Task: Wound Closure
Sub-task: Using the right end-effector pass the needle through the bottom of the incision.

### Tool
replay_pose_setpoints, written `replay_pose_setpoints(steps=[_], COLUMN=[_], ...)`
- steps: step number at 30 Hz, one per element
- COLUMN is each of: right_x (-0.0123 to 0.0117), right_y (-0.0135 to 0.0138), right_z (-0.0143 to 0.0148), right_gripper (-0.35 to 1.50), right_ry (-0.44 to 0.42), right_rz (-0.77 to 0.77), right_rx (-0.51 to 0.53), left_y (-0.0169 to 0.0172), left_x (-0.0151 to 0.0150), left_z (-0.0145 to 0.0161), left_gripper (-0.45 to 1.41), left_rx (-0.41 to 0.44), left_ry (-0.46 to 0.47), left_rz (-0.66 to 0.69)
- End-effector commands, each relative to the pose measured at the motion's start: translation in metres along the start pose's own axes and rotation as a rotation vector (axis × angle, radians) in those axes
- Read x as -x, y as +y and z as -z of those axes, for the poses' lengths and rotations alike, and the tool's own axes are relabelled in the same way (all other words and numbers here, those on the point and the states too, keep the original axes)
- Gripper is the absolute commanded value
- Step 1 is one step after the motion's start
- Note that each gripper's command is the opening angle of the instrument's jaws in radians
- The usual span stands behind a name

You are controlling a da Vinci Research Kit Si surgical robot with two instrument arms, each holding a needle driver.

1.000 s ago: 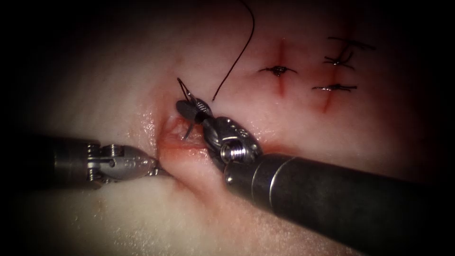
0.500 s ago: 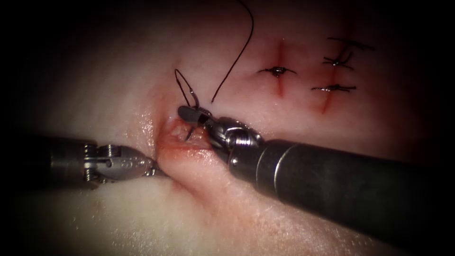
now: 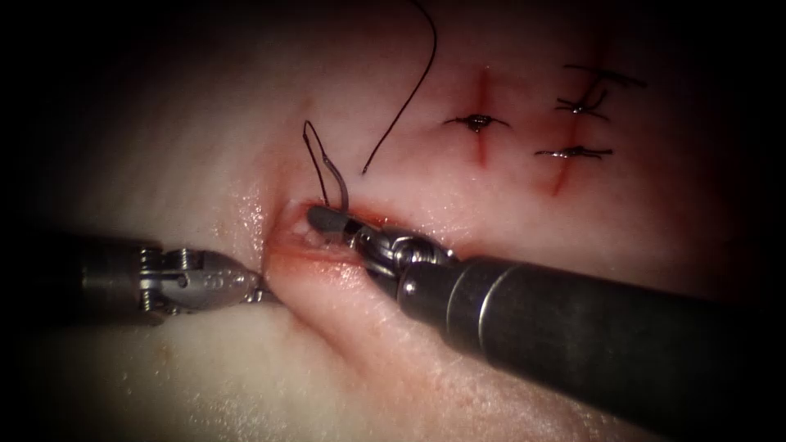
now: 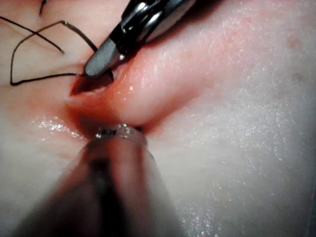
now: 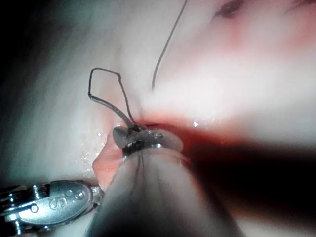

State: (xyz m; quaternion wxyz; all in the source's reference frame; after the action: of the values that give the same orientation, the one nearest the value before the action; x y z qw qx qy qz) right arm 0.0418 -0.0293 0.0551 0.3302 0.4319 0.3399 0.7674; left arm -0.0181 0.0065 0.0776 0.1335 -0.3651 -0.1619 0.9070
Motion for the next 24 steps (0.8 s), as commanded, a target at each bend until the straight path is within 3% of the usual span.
replay_pose_setpoints(steps=[1, 14, 24], right_x=[0.0000, -0.0005, -0.0015], right_y=[-0.0003, 0.0003, 0.0006], right_z=[-0.0012, -0.0020, -0.0022], right_gripper=[-0.35, -0.35, -0.35], right_ry=[0.003, 0.006, 0.002], right_rz=[0.002, -0.063, -0.073], right_rx=[-0.007, -0.030, -0.049], left_y=[0.0002, 0.0007, 0.0021], left_x=[0.0001, 0.0000, -0.0013], left_z=[-0.0008, 0.0001, 0.0037], left_gripper=[-0.45, -0.45, -0.45], left_rx=[0.002, 0.007, 0.013], left_ry=[0.000, -0.001, 0.012], left_rz=[0.000, 0.001, -0.002])
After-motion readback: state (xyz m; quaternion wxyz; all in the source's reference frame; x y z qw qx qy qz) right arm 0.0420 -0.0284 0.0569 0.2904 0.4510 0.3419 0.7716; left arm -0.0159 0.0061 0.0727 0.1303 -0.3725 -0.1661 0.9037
